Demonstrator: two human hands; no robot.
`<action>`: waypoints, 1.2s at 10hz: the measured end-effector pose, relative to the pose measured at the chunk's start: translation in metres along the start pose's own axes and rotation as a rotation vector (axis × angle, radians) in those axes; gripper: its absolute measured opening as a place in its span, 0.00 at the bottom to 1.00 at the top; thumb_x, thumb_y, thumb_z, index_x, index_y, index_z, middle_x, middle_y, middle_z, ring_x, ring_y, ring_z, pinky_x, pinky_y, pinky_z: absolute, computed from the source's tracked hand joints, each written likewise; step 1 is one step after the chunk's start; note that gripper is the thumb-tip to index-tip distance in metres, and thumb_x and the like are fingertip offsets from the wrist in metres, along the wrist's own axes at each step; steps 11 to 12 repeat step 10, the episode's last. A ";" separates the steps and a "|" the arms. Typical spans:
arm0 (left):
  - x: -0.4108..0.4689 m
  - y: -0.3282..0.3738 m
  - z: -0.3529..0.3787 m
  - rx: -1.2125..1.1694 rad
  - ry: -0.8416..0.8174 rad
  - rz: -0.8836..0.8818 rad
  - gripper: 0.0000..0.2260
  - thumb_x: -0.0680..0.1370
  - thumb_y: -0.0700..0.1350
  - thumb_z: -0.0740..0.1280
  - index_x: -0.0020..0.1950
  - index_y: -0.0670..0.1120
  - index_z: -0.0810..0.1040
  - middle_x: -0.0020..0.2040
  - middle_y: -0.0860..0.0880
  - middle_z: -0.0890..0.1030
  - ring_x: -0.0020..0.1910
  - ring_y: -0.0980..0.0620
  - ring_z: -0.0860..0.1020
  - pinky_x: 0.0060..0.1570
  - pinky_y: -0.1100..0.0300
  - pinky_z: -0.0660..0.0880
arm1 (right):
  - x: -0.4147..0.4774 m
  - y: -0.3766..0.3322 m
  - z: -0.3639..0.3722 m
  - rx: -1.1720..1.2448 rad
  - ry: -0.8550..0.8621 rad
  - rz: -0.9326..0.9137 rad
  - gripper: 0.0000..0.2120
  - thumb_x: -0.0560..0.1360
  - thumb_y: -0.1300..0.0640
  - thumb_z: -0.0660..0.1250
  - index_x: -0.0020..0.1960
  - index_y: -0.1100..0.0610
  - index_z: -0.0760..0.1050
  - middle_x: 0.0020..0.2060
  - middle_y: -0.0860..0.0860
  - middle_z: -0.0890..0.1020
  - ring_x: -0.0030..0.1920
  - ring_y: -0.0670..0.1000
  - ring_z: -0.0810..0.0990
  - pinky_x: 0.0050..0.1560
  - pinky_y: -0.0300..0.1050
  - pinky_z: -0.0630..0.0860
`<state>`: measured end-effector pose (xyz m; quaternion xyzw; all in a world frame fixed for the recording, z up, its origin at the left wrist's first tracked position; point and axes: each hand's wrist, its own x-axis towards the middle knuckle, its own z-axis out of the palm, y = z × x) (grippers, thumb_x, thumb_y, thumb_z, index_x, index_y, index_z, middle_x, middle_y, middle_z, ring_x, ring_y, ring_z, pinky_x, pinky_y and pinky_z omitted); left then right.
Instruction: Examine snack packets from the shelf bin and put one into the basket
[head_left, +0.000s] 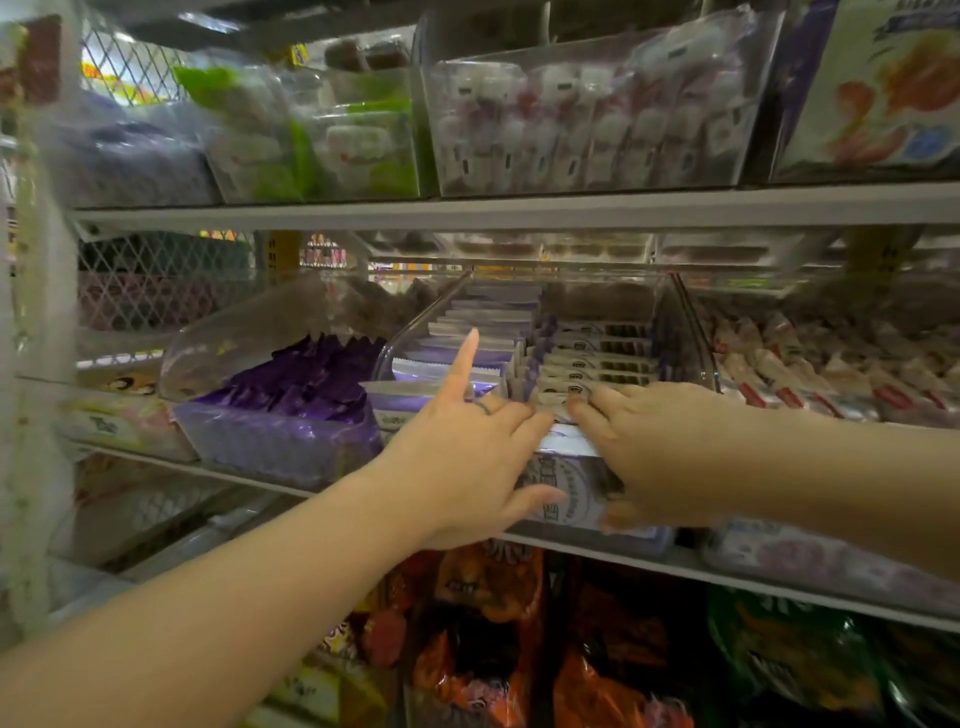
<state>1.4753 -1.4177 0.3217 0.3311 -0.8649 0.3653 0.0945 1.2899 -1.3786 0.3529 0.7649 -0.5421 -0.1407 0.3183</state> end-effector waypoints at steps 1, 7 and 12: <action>-0.004 0.001 -0.004 -0.025 0.009 0.030 0.36 0.76 0.66 0.39 0.77 0.48 0.60 0.73 0.51 0.70 0.72 0.51 0.69 0.67 0.37 0.26 | -0.008 -0.004 0.002 0.013 -0.050 0.046 0.45 0.72 0.37 0.64 0.77 0.59 0.48 0.73 0.56 0.64 0.68 0.56 0.70 0.66 0.53 0.71; 0.012 0.013 0.005 -0.143 -0.033 -0.114 0.32 0.79 0.66 0.50 0.79 0.50 0.54 0.77 0.50 0.64 0.76 0.49 0.61 0.65 0.35 0.23 | -0.011 -0.002 0.010 -0.098 0.005 0.035 0.34 0.78 0.51 0.61 0.77 0.57 0.48 0.72 0.53 0.67 0.55 0.53 0.77 0.40 0.43 0.70; 0.001 -0.001 -0.030 -0.482 -0.077 -0.199 0.23 0.80 0.61 0.58 0.73 0.56 0.68 0.68 0.56 0.74 0.70 0.54 0.69 0.73 0.41 0.36 | -0.029 0.011 -0.039 0.198 -0.061 0.032 0.19 0.73 0.38 0.66 0.57 0.49 0.74 0.51 0.47 0.81 0.46 0.49 0.78 0.50 0.45 0.78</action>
